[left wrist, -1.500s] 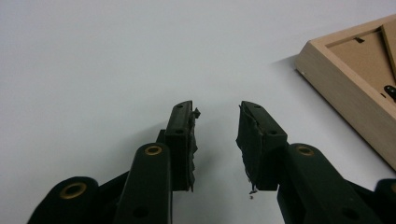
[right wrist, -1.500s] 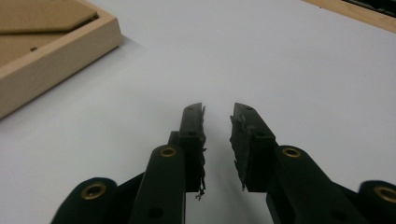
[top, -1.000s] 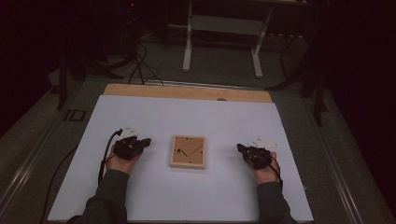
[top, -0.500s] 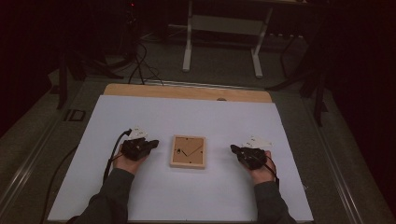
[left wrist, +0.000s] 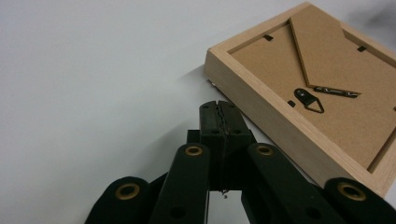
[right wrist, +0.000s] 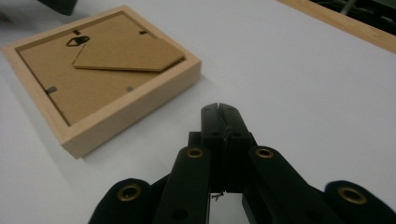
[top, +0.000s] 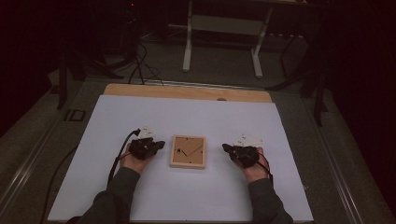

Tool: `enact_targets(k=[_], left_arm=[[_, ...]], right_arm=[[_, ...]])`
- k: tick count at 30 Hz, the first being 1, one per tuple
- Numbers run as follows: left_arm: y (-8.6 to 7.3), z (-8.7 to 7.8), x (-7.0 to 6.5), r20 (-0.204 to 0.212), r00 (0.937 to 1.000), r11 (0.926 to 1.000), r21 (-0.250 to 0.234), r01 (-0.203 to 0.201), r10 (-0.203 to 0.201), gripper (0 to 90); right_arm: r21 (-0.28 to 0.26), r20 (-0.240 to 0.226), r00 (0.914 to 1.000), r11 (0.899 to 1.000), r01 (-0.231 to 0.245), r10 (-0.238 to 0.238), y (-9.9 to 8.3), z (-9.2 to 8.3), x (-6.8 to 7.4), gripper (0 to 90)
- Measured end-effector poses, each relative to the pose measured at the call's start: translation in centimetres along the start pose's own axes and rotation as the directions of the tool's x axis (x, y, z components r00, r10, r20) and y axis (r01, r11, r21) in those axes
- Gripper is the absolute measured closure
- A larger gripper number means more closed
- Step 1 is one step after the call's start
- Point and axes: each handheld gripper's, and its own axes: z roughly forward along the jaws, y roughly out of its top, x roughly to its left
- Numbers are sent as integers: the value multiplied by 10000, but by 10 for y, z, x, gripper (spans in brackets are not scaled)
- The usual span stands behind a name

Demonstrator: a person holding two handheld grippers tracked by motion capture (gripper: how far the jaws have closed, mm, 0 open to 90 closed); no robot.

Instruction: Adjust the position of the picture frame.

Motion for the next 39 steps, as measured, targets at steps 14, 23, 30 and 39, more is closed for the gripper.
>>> enact_targets(k=[14, 23, 30, 39], left_arm=[[6, 11, -11, 215, 9991, 9991, 224, -360, 355, 900], [8, 16, -13, 268, 9991, 9991, 242, -348, 342, 900], [14, 20, -12, 178, 9990, 9984, 398, -412, 405, 900], [22, 28, -10, 210, 9992, 9983, 468, -356, 347, 900]], right_arm=[[474, -955, 9944, 9977, 491, -444, 3, 21, 21, 900], [805, -1308, 9896, 9942, 715, -606, -1, 29, 29, 900], [1000, -1568, 9849, 9910, 894, -731, -3, 35, 34, 900], [1121, -1632, 9834, 9889, 978, -788, -4, 35, 36, 900]])
